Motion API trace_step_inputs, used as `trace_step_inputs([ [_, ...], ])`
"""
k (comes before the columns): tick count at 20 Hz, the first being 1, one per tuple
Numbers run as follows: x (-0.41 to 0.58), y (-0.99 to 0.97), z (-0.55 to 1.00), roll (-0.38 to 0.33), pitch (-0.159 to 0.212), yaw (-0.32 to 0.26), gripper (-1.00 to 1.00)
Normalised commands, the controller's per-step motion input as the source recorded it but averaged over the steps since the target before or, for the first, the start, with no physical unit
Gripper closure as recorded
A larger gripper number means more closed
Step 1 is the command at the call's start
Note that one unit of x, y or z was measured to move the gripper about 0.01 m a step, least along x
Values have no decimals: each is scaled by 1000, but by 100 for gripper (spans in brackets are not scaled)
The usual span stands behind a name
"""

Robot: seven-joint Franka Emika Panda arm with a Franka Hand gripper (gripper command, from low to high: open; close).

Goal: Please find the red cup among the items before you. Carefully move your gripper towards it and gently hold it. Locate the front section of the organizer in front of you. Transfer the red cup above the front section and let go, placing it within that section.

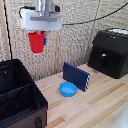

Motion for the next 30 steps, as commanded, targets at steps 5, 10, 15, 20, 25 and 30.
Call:
trace_step_inputs([
  [5, -223, 894, -7, -48, 112, 0, 100],
  [10, -175, 881, -226, -81, 90, 0, 100],
  [15, -87, 765, -486, -108, 44, 0, 100],
  [20, 0, 506, -564, -114, -1, 0, 100],
  [25, 35, 305, -559, -176, -89, 35, 100],
  [30, 20, 251, -303, -182, -153, 64, -100],
])
